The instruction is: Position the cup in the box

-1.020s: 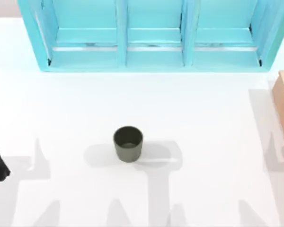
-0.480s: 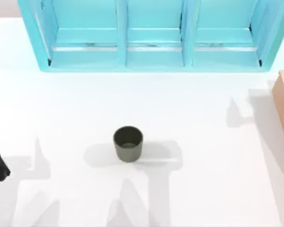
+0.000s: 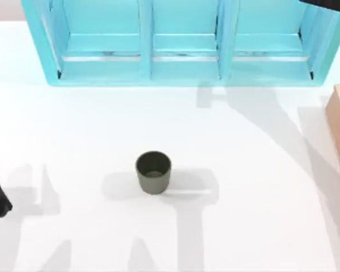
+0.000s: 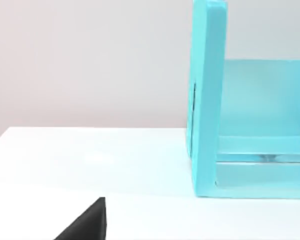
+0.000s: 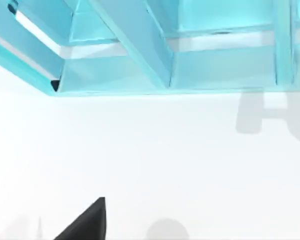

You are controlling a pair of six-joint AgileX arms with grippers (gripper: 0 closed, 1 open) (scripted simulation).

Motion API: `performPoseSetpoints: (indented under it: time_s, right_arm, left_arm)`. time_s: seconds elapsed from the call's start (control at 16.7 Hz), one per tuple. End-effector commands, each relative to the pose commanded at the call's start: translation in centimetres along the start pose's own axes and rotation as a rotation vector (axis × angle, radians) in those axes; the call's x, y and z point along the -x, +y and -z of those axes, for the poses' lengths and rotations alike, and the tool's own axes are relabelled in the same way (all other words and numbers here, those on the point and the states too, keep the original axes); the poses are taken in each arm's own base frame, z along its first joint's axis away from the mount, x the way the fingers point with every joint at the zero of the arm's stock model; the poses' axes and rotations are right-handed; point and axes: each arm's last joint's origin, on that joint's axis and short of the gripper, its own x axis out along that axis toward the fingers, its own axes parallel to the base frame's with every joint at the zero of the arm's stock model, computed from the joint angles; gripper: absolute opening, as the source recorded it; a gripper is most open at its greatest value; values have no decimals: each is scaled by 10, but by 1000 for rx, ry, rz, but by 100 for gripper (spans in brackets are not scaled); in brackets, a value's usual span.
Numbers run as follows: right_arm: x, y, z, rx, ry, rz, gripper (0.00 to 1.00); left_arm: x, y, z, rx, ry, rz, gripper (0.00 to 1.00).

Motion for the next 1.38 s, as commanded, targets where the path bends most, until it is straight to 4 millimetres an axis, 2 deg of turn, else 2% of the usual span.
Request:
performPoseSetpoints:
  time_s: [0.12, 0.3, 0.48, 0.72, 0.84, 0.96, 1.38]
  right_arm:
    - [-33, 33, -4, -12, 109, 25, 100]
    - [-87, 77, 11, -19, 266, 88, 100]
    - [-137, 108, 43, -12, 403, 175, 100]
    - [-187, 128, 92, 10, 542, 297, 100]
    - [-202, 132, 109, 21, 584, 342, 100]
    - [-209, 133, 118, 27, 605, 366, 100]
    - [-214, 131, 119, 25, 606, 368, 100]
  left_arm:
    - [0, 0, 0, 0, 0, 0, 100]
    - [0, 0, 0, 0, 0, 0, 100]
    - [0, 0, 0, 0, 0, 0, 100]
    - [0, 0, 0, 0, 0, 0, 100]
    - [0, 0, 0, 0, 0, 0, 100]
    - [0, 0, 0, 0, 0, 0, 100]
    - [0, 0, 0, 0, 0, 0, 100]
